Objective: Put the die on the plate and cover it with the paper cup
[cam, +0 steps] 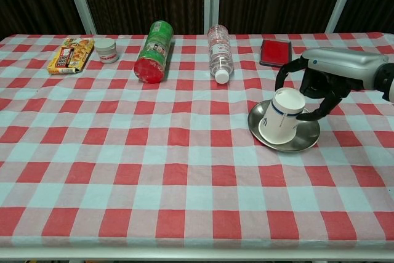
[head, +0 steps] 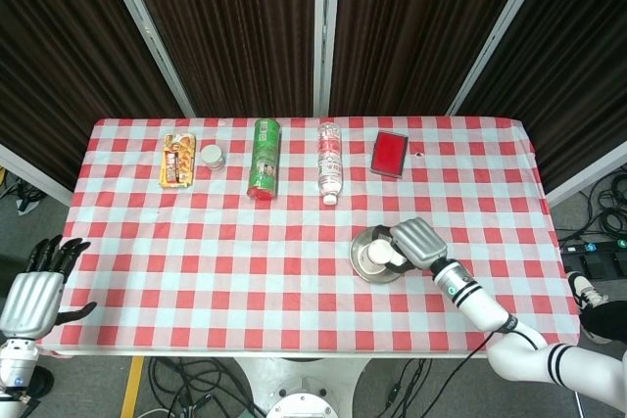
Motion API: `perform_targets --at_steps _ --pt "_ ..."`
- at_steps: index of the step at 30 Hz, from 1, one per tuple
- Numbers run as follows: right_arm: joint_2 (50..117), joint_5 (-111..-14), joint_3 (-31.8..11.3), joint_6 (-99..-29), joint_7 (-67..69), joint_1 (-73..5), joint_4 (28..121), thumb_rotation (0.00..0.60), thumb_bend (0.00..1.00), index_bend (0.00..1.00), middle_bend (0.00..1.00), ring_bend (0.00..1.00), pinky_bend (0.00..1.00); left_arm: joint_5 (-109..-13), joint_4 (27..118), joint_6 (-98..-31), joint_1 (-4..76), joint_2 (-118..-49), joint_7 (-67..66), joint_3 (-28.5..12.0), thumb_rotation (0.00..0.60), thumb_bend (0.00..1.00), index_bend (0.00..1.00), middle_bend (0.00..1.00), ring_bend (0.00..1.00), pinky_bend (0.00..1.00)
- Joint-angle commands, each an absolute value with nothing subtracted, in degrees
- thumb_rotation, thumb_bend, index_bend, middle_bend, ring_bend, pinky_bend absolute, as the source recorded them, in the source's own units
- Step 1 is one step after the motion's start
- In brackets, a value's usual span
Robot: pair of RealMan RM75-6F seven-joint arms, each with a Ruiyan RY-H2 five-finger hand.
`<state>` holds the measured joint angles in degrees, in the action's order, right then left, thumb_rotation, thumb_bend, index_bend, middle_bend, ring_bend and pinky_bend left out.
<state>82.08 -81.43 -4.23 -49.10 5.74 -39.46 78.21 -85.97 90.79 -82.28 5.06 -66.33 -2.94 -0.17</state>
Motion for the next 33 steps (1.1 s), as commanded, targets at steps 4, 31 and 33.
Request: perform_targets --at_steps 4,31,33 --pt "83.8 -79.2 -5.5 -48.7 5.3 -39.8 74.7 0.6 0.22 0.63 0.92 0.91 0.97 -85.7 91.2 -82.5 4.8 -66.2 -3.1 -0.1 0.6 0.0 0.15 0.12 0.02 0.04" --pt "84.0 -80.2 -5.2 -49.7 7.0 -39.8 74.4 0.6 0.24 0.62 0.92 0.91 0.97 -86.2 91.6 -83.1 5.0 -65.9 -3.5 -0.4 0.6 0.0 0.15 0.12 0.02 0.04" --pt "84.0 -80.3 -5.2 -49.5 6.7 -40.0 74.5 0.6 0.24 0.62 0.92 0.91 0.97 -86.1 91.6 -83.2 4.9 -65.9 -3.5 -0.4 0.6 0.0 0.15 0.12 0.02 0.04"
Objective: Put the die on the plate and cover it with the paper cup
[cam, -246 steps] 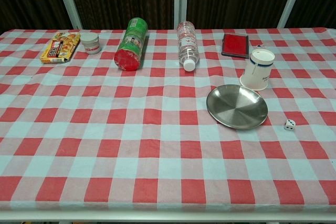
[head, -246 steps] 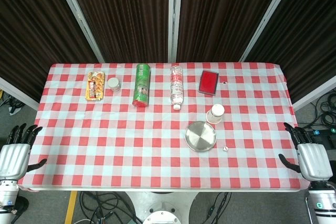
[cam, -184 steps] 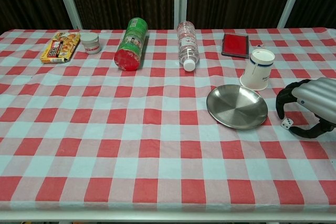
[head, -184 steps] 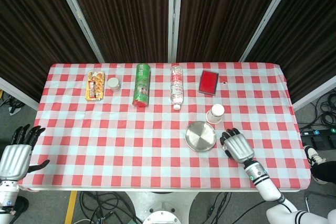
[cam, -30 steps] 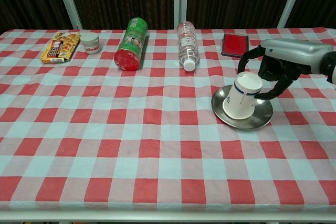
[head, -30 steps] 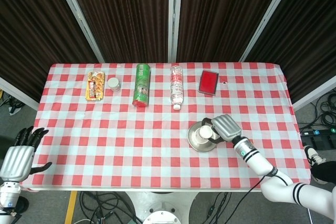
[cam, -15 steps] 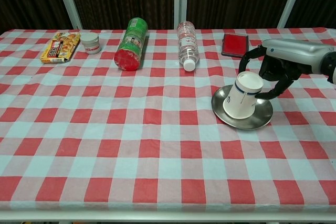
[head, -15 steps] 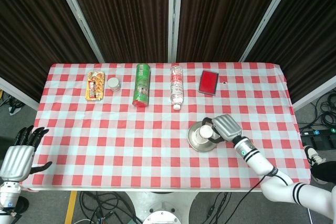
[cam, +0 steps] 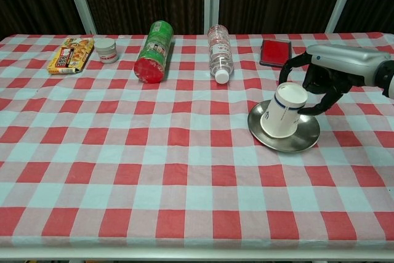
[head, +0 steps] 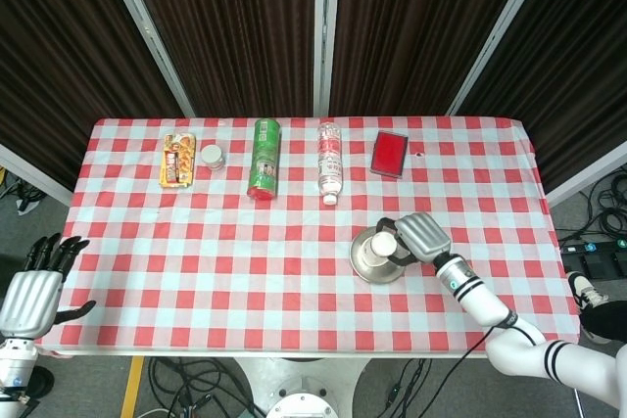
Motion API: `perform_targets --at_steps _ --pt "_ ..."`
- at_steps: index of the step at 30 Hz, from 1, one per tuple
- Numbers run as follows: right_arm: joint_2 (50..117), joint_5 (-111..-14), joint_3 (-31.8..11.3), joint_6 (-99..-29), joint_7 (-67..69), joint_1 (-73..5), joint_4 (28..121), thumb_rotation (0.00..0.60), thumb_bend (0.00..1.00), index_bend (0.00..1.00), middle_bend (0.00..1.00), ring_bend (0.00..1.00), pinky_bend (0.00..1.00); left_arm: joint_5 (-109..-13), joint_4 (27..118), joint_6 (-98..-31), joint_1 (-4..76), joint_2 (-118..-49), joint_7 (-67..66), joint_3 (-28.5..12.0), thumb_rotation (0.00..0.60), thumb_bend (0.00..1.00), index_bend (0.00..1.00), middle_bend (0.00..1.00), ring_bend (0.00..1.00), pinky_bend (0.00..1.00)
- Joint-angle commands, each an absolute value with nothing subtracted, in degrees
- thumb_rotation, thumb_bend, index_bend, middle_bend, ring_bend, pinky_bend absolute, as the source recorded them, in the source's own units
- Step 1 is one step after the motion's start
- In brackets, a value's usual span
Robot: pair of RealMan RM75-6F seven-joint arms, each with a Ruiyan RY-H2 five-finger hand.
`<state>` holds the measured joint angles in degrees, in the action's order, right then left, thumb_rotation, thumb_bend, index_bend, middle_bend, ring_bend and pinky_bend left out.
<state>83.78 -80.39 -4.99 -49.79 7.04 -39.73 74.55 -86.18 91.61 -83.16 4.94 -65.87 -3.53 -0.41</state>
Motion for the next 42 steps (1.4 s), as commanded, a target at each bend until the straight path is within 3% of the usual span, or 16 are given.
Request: perform_targets --at_steps 1,7,14,21,28,35,42 --pt "83.8 -80.6 -4.9 -49.5 6.8 -40.0 75.0 0.6 0.24 0.62 0.92 0.91 0.97 -86.1 91.6 -83.2 4.9 -65.9 -3.5 -0.5 0.6 0.0 0.15 0.12 0.02 0.04" --pt "81.6 -82.8 -3.0 -48.6 7.9 -40.0 78.9 0.6 0.24 0.62 0.92 0.91 0.97 -86.0 91.4 -82.9 5.1 -66.0 -3.4 -0.5 0.6 0.0 0.15 0.12 0.02 0.04" --pt "83.8 -79.3 -5.4 -49.2 6.0 -40.2 74.4 0.6 0.24 0.62 0.92 0.91 0.97 -86.0 91.1 -83.0 5.1 -66.1 -3.0 -0.5 0.6 0.0 0.15 0.12 0.02 0.04" --pt "82.1 -83.1 -3.0 -48.3 8.9 -40.5 77.8 0.6 0.24 0.61 0.92 0.91 0.97 -85.8 90.9 -83.0 5.0 -66.3 -2.9 -0.6 0.6 0.0 0.15 0.12 0.02 0.04" --pt "84.2 -79.2 -5.6 -48.8 6.8 -40.6 73.2 0.6 0.24 0.61 0.92 0.91 0.97 -86.0 90.8 -83.1 5.0 -66.3 -2.6 -0.6 0.6 0.0 0.15 0.12 0.02 0.04" --pt "82.4 -81.7 -3.7 -47.3 9.3 -40.9 77.2 0.6 0.24 0.61 0.92 0.91 0.97 -85.9 90.6 -82.9 5.0 -66.4 -2.5 -0.4 0.6 0.0 0.15 0.12 0.02 0.04" --pt "83.4 -78.4 -5.5 -47.1 8.8 -40.9 73.7 0.6 0.24 0.61 0.92 0.91 0.97 -86.2 90.3 -83.2 4.9 -66.5 -2.1 -0.4 0.6 0.0 0.15 0.12 0.02 0.04"
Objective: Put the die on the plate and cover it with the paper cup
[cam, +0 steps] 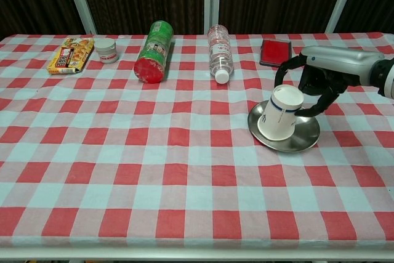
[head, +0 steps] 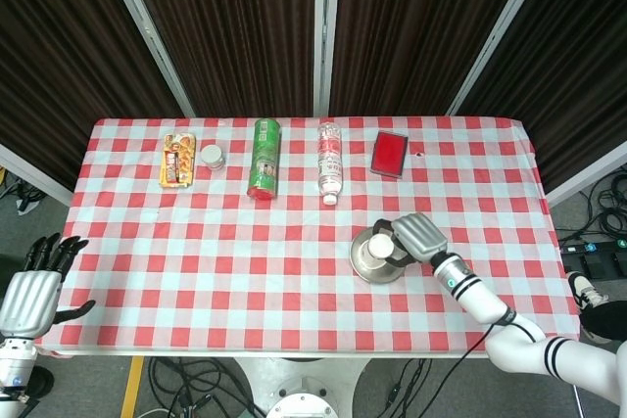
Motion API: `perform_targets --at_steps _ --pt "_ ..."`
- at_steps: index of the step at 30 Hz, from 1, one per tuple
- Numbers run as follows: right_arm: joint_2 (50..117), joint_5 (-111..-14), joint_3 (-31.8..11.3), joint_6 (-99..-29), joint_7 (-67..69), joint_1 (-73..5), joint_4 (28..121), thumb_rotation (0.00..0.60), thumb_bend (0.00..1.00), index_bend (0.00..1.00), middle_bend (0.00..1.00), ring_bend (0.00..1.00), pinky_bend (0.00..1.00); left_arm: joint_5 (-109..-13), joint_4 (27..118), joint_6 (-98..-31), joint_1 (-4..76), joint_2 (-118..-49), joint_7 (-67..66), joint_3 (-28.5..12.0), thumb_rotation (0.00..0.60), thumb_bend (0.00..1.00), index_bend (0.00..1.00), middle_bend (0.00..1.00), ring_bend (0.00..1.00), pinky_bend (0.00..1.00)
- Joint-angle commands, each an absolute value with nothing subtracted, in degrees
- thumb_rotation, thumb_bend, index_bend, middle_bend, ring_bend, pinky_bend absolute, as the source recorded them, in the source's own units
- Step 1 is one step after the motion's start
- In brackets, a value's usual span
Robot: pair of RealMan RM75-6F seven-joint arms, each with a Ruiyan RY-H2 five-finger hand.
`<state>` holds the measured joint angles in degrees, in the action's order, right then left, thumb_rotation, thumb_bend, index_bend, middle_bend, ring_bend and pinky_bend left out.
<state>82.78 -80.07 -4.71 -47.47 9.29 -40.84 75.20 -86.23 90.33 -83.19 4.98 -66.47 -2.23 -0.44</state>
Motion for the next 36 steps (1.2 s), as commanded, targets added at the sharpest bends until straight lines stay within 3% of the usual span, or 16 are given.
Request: perform_targets --at_steps 1,8,24,28,32,34,36 --pt "83.4 -78.3 -5.5 -46.9 8.9 -40.9 73.7 0.6 0.24 0.61 0.92 0.91 0.97 -86.1 90.2 -83.2 4.9 -66.5 -2.1 -0.4 0.6 0.0 0.15 0.12 0.02 0.04" --pt "82.4 -81.3 -3.8 -46.4 10.5 -41.2 76.5 0.6 0.24 0.6 0.92 0.91 0.97 -86.1 90.1 -83.3 4.8 -66.7 -2.0 -0.3 0.6 0.0 0.15 0.12 0.02 0.04" --pt "81.3 -75.5 -10.1 -50.6 10.9 -40.5 73.2 0.6 0.24 0.57 0.92 0.9 0.97 -86.3 90.2 -83.5 5.0 -66.5 -2.1 -0.7 0.6 0.0 0.14 0.12 0.02 0.04" --pt "82.9 -70.7 -11.5 -46.9 8.7 -41.9 69.0 0.6 0.24 0.45 0.92 0.9 0.97 -86.3 90.3 -83.3 5.0 -66.6 -2.2 -0.6 0.6 0.0 0.15 0.12 0.02 0.04" --pt "84.6 -67.2 -10.9 -42.0 5.4 -43.4 66.0 0.6 0.23 0.14 0.9 0.88 0.96 -86.1 90.4 -83.2 5.0 -66.6 -2.3 -0.6 0.6 0.0 0.15 0.12 0.02 0.04" --pt "85.0 -66.4 -10.7 -41.4 4.4 -43.5 65.8 0.6 0.21 0.04 0.9 0.88 0.96 -86.1 90.5 -83.2 5.0 -66.5 -2.3 -0.6 0.6 0.0 0.15 0.12 0.02 0.04" --pt "84.9 -66.2 -10.6 -41.8 4.0 -43.2 66.2 0.6 0.21 0.01 0.89 0.87 0.96 -86.1 90.5 -83.1 5.1 -66.5 -2.3 -0.6 0.6 0.0 0.15 0.12 0.02 0.04"
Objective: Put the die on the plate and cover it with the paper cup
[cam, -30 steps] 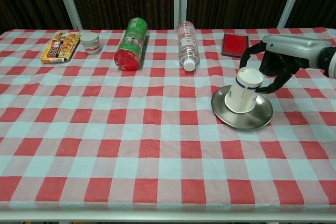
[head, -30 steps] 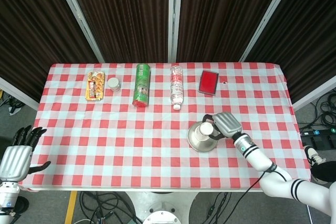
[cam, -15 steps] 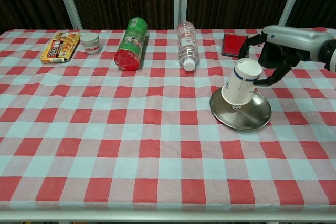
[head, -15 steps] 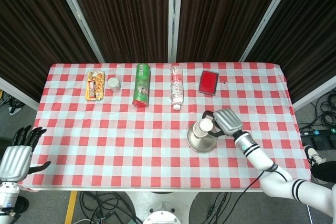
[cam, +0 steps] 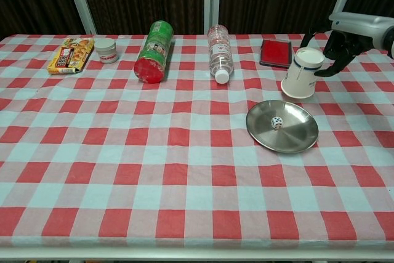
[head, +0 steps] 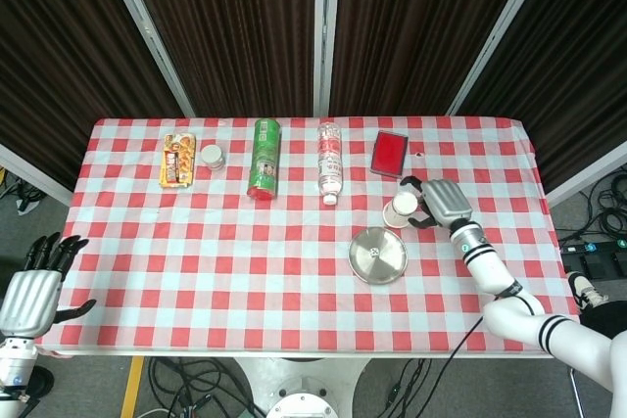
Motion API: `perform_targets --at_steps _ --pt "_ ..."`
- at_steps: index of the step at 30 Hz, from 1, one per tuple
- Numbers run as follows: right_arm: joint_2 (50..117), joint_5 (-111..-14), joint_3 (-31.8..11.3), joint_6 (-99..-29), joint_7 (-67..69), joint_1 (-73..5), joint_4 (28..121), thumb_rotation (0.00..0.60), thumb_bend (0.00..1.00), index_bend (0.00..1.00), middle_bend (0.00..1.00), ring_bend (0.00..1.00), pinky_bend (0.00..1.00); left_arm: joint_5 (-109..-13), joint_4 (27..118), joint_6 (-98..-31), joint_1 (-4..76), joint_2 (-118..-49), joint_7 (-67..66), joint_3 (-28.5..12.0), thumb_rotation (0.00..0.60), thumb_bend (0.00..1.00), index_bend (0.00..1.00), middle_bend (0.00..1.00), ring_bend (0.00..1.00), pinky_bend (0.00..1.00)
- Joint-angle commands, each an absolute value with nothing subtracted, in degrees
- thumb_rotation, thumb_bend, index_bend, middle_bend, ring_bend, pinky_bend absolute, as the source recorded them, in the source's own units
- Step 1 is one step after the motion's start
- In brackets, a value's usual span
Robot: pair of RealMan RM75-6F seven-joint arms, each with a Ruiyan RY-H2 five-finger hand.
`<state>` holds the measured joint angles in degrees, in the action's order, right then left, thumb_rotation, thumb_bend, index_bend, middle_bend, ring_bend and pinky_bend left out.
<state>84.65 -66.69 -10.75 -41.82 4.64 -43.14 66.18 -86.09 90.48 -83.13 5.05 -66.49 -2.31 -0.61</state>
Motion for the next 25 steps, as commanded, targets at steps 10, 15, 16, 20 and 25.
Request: perform_targets --at_steps 10,15,16,20,25 --pt "74.2 -71.1 -8.4 -60.7 -1.2 -32.7 81.0 0.6 0.21 0.0 0.27 0.22 0.49 -86.3 89.6 -83.9 5.0 -67.0 -2.0 -0.9 0.6 0.0 0.14 0.12 0.02 0.04" --pt "68.6 -74.8 -4.6 -76.5 -7.7 -22.3 88.5 0.6 0.21 0.0 0.05 0.0 0.09 -86.4 89.0 -83.5 5.4 -67.5 -2.3 -1.1 0.6 0.0 0.14 0.12 0.02 0.04" --pt "67.7 -75.5 -3.6 -79.7 -7.8 -19.8 90.3 0.6 0.21 0.0 0.03 0.0 0.06 -86.4 88.9 -83.5 5.5 -67.7 -2.5 -1.3 0.6 0.0 0.14 0.12 0.02 0.04" --pt "66.2 -79.0 -0.4 -88.7 -5.5 -12.4 94.1 0.6 0.21 0.0 0.0 0.0 0.01 -86.4 88.8 -83.9 5.6 -68.6 -3.6 -1.5 0.6 0.0 0.15 0.12 0.02 0.04" --pt "65.5 -82.4 1.8 -93.8 -3.2 -7.4 95.5 0.6 0.21 0.0 0.0 0.0 0.0 -86.8 89.0 -84.5 5.8 -69.1 -4.5 -1.8 0.6 0.0 0.15 0.12 0.02 0.04"
